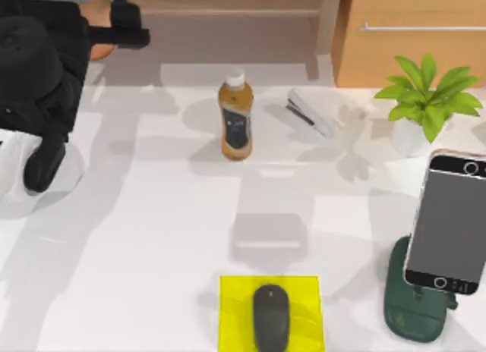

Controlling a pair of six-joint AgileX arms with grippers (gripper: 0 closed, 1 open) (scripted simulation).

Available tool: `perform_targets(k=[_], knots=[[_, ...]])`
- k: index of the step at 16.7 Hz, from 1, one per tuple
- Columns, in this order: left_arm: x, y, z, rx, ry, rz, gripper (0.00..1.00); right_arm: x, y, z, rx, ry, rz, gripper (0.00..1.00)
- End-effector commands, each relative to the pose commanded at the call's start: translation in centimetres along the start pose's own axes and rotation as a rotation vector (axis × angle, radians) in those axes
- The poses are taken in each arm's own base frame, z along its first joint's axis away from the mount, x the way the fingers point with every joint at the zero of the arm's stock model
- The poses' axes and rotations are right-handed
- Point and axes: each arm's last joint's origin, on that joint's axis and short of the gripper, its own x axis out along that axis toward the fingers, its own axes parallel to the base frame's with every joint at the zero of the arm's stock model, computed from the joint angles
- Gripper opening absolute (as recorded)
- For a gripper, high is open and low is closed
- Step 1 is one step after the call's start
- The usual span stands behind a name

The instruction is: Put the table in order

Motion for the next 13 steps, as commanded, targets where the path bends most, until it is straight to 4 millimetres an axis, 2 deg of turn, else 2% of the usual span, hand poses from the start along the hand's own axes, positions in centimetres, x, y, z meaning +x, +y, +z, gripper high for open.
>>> perform_targets(k=[9,13], knots=[[4.7,2.6,4.2,-0.012,-0.01,-0.033,0.0,0.0,0.0,0.0,0.0,0.0,0.0,1.0],[6.8,4.1,4.6,-0.024,0.036,-0.046,0.0,0.0,0.0,0.0,0.0,0.0,0.0,1.0]])
